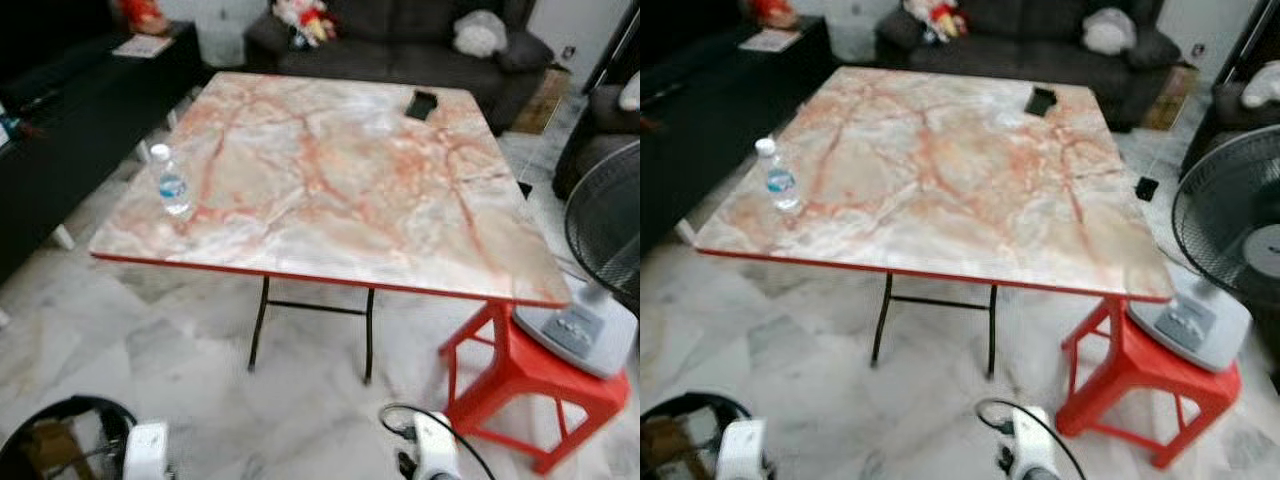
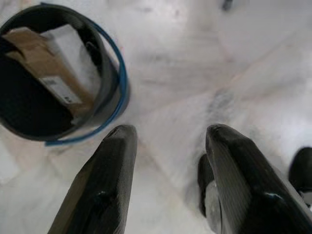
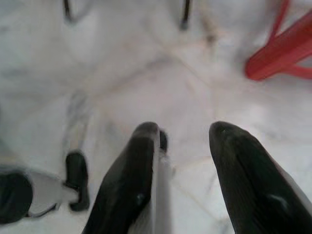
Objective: Picking trash to rubbish bin
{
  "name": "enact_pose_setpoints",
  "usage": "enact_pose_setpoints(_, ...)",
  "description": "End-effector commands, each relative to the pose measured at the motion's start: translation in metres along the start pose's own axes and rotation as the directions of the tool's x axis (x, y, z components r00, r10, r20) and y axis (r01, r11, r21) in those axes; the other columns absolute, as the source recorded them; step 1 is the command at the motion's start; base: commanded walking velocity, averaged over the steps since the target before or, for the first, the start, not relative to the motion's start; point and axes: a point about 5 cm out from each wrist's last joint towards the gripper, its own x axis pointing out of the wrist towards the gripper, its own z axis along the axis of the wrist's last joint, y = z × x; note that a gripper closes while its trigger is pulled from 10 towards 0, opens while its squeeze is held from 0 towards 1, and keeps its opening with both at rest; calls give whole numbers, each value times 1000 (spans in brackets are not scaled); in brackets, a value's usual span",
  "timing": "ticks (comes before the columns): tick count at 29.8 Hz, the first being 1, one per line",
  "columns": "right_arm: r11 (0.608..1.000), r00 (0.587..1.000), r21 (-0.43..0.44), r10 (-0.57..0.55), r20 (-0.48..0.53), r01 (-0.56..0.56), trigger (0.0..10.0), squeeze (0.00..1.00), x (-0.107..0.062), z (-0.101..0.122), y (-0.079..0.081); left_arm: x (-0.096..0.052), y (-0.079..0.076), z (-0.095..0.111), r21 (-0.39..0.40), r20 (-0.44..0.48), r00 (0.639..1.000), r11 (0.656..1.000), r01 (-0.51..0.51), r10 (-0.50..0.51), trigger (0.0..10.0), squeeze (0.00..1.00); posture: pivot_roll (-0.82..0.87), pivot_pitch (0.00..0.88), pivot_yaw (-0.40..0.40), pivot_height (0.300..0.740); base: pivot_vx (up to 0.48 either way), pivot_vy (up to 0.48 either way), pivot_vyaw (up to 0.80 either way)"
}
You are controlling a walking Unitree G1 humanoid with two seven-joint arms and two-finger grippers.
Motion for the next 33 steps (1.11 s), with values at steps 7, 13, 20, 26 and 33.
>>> enact_pose_setpoints(7, 1000, 999, 7, 17, 38, -17, 10000, 0, 2, 9, 8, 0, 0, 5, 132, 53, 999, 991, -1, -6, 10000, 0, 41, 36, -37, 740, 0, 0, 0)
enact_pose_setpoints(13, 1000, 993, -5, 25, 113, -25, 10000, 0, 4, 29, 9, 1, 1, 26, 235, 170, 985, 970, -61, 21, 10000, 0, 35, 29, -31, 740, 0, 0, 0)
enact_pose_setpoints(20, 999, 960, -40, 44, 277, -34, 10000, 0, 4, 76, 12, 0, 19, 64, 83, 346, 931, 985, -154, 117, 10000, 0, 44, 18, -35, 740, 0, 0, 0)
enact_pose_setpoints(26, 998, 897, -54, 50, 440, -29, 10000, 0, -1, 123, 14, -6, 27, 106, -6, 510, 847, 986, -167, 146, 10000, 0, 44, 5, -37, 740, 0, 0, 0)
enact_pose_setpoints(33, 998, 811, -54, 60, 582, -35, 10000, 0, -11, 166, 18, -19, 37, 153, -60, 677, 715, 981, -185, 176, 10000, 0, 52, 0, -41, 740, 0, 0, 0)
